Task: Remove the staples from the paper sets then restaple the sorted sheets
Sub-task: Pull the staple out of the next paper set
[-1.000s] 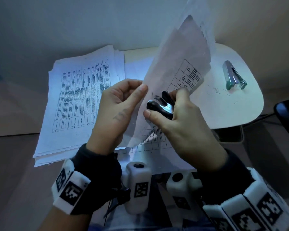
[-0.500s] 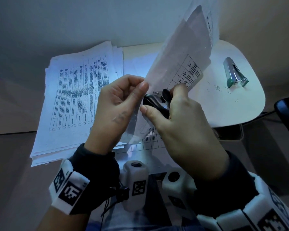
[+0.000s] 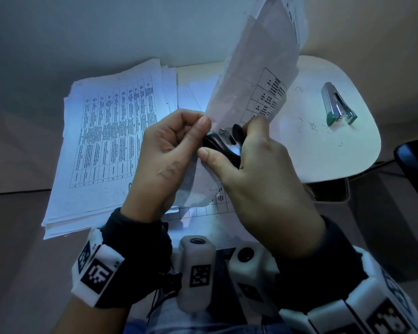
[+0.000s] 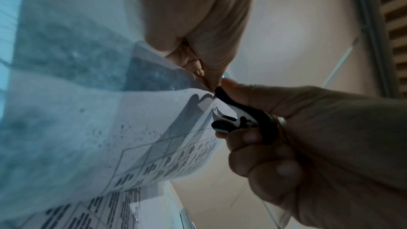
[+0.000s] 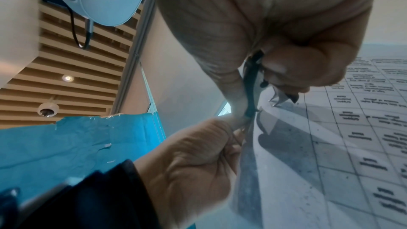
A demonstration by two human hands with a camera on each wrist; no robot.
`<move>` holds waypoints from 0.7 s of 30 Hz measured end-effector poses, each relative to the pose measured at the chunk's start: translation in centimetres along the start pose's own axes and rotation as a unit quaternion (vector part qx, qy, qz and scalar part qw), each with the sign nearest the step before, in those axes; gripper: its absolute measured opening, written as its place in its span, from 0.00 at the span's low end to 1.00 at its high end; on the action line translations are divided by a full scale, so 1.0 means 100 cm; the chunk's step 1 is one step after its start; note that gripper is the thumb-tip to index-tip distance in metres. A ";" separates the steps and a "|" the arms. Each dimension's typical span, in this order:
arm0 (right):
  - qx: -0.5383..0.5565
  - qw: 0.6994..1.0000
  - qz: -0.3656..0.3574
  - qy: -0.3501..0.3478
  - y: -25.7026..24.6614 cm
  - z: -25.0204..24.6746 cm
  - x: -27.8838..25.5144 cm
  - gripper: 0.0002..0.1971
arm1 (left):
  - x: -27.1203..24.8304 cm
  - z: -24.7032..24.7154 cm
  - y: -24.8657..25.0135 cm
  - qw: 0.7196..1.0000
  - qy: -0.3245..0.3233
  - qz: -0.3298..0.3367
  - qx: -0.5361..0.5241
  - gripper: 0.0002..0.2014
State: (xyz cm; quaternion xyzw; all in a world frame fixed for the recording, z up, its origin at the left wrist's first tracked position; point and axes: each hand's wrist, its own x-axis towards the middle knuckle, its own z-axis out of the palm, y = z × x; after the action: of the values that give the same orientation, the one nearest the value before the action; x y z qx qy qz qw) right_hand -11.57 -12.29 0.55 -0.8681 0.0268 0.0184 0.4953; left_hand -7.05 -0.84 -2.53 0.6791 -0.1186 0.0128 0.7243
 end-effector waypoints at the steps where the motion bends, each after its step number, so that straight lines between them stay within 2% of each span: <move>1: 0.008 1.000 0.004 -0.006 0.000 -0.001 0.001 0.20 | 0.000 0.000 -0.001 1.000 0.000 -0.002 -0.011 0.03; 8: 0.037 0.999 0.010 -0.018 0.003 -0.004 0.002 0.20 | 0.001 -0.002 -0.002 0.999 0.006 -0.016 -0.036 0.04; 13: 0.052 0.999 0.015 -0.002 0.002 -0.005 0.002 0.21 | 0.001 0.000 -0.001 0.999 0.013 -0.010 -0.044 0.03; 21: 0.022 1.000 0.004 0.004 0.000 -0.003 0.001 0.22 | -0.002 0.006 0.001 0.998 0.037 -0.002 -0.043 0.03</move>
State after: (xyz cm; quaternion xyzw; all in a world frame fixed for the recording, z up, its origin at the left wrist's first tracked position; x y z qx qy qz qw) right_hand -11.46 -12.51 0.66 -0.8571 0.0328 0.0159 0.5139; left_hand -7.38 -1.42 -2.43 0.6468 -0.0906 0.0311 0.7566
